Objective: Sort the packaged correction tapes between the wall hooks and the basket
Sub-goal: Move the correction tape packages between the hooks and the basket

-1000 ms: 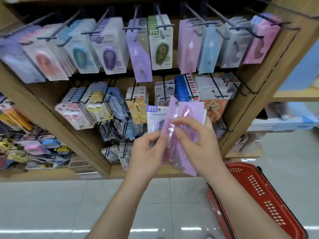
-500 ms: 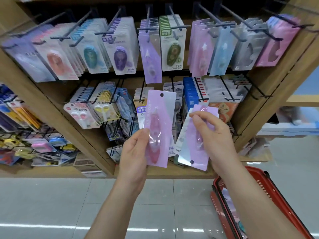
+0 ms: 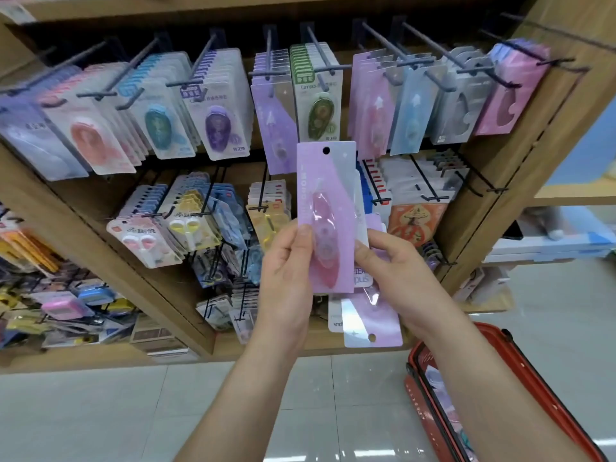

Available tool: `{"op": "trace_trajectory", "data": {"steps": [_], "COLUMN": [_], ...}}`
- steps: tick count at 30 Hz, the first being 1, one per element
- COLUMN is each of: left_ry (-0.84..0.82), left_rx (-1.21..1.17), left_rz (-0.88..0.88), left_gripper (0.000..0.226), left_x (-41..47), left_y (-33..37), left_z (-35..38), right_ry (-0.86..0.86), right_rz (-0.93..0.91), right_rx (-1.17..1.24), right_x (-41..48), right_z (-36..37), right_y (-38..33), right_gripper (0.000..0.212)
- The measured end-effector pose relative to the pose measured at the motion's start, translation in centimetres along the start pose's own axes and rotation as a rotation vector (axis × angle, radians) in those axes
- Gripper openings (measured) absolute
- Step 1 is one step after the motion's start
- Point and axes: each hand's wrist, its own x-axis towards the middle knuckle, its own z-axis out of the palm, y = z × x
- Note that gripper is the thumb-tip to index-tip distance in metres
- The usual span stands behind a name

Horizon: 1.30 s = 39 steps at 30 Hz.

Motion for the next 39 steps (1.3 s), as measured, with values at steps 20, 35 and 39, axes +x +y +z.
{"op": "trace_trajectory", "data": {"steps": [20, 35, 39], "left_ry": [-0.124, -0.044, 0.019], "left_rx": [-0.022, 0.233, 0.337], "left_rz": [-0.047, 0.222, 0.295], "left_gripper": [0.025, 0.05, 0.052], "left_x": [3.3, 11.7, 12.9], "left_y": [1.3, 0.5, 0.1], "left_z": [3.5, 12.5, 13.3], "right_ry": [0.18, 0.206, 0.148], "right_rz": [-0.114, -0.227, -0.237], "right_rx": [0.032, -0.019, -0.002], "right_x": [-2.5, 2.9, 4.0], "right_z": [-4.8, -13.6, -14.6], "right_y": [0.3, -0.1, 0.0], "right_gripper": [0.017, 0.022, 0.023]}}
